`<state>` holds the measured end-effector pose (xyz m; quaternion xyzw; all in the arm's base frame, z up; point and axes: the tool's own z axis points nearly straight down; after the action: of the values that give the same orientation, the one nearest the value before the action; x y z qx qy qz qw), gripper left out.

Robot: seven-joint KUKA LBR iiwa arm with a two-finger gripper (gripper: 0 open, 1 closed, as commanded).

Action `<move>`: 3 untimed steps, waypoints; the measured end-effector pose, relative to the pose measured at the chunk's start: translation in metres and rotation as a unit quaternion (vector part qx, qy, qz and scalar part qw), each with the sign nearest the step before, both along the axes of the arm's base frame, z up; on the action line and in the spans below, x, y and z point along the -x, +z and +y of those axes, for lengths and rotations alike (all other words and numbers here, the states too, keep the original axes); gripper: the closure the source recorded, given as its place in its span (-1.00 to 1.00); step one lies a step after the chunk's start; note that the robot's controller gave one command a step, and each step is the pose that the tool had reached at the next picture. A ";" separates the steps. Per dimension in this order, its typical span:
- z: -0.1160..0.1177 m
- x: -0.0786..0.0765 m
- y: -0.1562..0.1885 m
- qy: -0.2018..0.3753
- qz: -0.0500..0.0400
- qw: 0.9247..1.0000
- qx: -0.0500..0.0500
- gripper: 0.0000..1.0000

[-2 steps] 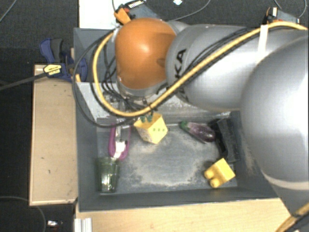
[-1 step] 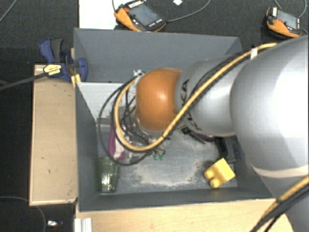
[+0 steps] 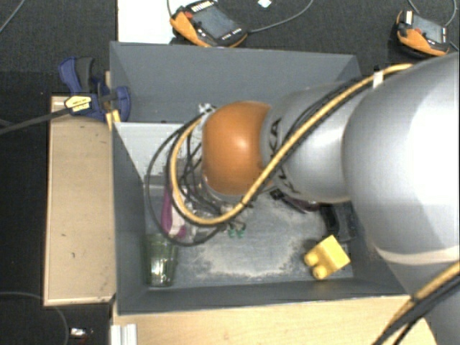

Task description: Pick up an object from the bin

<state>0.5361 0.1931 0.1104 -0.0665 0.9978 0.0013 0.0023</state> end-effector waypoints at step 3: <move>0.047 0.012 0.014 0.070 -0.007 0.998 0.002 1.00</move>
Offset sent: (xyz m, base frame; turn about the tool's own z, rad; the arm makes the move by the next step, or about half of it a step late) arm 0.0030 0.0040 0.0506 -0.0033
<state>0.5244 0.2404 0.1244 -0.1362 0.9906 -0.0013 0.0086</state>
